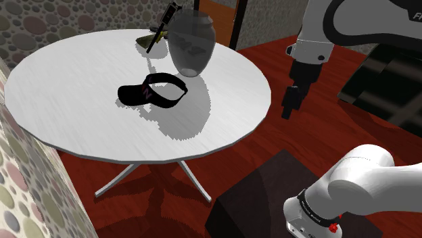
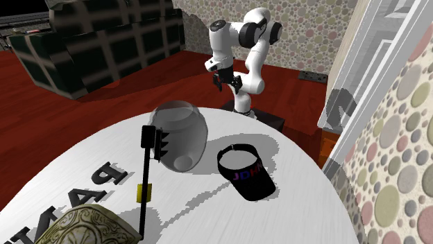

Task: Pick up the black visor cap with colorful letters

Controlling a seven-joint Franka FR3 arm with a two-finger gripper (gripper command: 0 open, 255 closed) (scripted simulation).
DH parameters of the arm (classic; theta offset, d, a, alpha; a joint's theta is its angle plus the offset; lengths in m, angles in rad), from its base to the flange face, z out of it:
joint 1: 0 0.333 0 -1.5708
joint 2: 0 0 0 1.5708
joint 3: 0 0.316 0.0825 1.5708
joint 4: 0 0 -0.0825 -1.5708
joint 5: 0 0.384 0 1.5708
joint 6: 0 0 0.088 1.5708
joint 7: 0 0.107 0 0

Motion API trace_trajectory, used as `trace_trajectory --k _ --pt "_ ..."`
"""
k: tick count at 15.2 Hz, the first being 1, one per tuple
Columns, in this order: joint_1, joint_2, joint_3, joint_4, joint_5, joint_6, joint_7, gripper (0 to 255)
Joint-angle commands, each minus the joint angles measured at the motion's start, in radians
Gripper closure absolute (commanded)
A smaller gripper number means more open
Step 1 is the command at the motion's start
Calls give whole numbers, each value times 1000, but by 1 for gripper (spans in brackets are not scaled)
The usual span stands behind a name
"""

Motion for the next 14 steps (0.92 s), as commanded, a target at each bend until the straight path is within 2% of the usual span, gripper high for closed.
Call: trace_trajectory --k 1,8,14 --pt "0 0 0 0 0 0 0 0" --pt "37 167 73 59 130 176 84 0" --pt "62 328 130 152 213 311 142 0"
